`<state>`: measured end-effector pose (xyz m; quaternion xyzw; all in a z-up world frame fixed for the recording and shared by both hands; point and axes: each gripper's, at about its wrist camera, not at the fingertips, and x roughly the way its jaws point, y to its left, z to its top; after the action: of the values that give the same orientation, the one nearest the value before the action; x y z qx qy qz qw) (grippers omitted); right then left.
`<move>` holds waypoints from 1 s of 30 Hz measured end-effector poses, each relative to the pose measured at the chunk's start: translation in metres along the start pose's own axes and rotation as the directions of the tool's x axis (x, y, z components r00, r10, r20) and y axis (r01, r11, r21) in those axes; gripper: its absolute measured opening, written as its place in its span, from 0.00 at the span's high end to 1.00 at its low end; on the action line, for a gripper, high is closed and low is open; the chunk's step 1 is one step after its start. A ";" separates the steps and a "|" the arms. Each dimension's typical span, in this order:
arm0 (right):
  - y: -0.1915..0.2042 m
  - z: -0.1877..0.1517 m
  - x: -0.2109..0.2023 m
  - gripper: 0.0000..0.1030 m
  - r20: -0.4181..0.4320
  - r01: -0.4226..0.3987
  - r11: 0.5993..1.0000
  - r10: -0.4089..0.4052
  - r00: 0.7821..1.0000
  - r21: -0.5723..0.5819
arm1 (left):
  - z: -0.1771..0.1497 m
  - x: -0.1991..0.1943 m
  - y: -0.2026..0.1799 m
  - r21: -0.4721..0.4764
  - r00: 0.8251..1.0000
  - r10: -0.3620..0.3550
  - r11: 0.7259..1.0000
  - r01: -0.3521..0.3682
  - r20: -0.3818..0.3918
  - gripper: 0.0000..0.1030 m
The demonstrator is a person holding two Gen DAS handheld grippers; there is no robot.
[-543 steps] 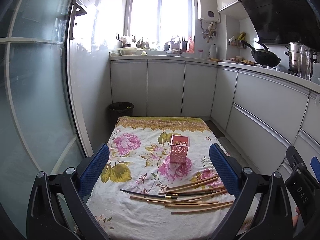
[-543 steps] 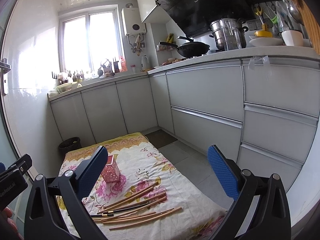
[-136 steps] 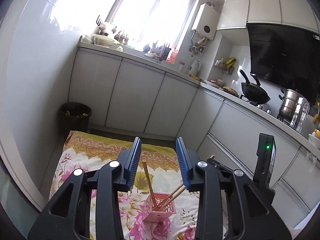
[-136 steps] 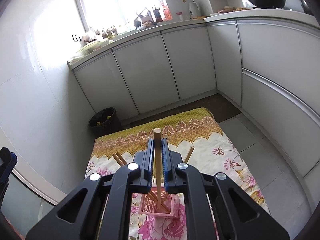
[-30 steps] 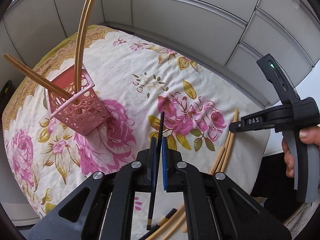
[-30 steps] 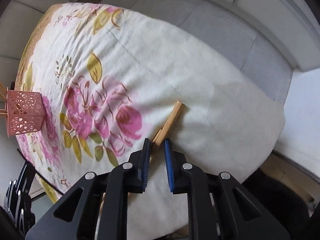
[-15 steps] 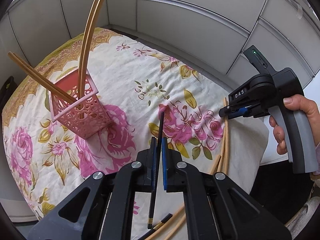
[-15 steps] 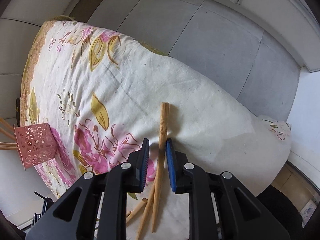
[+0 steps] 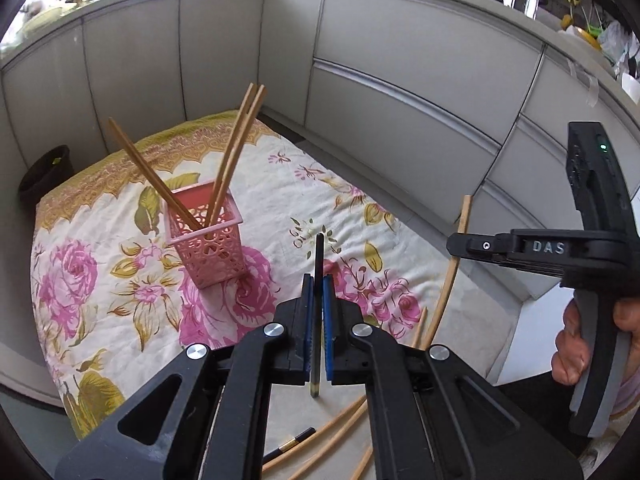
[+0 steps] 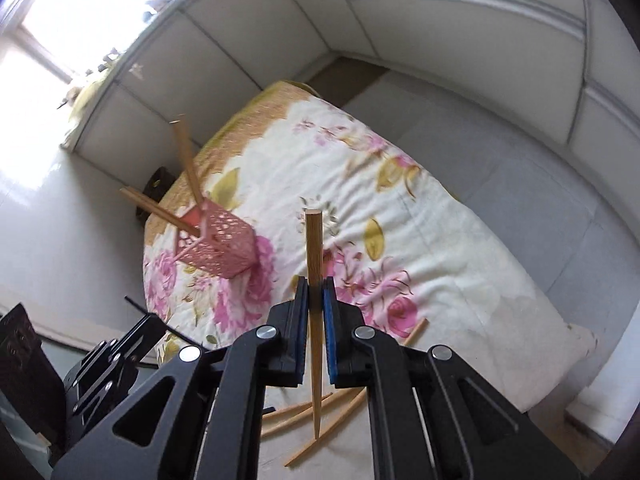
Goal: Organize utensils
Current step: 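Lift the black chopstick with the left tool while the right tool grasps a wooden chopstick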
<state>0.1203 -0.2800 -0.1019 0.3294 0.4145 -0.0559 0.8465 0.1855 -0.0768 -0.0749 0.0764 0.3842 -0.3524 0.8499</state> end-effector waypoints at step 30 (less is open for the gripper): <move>0.147 0.069 -0.123 0.93 0.310 -0.043 0.933 0.161 0.937 -0.356 | 0.104 -0.127 0.018 -0.153 0.912 0.258 0.964 -0.219 0.318 0.97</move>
<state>0.1404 -0.2287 0.0941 0.1837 0.2504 0.0071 0.9505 0.2023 -0.0365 0.0841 0.0134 0.2414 -0.2312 0.9424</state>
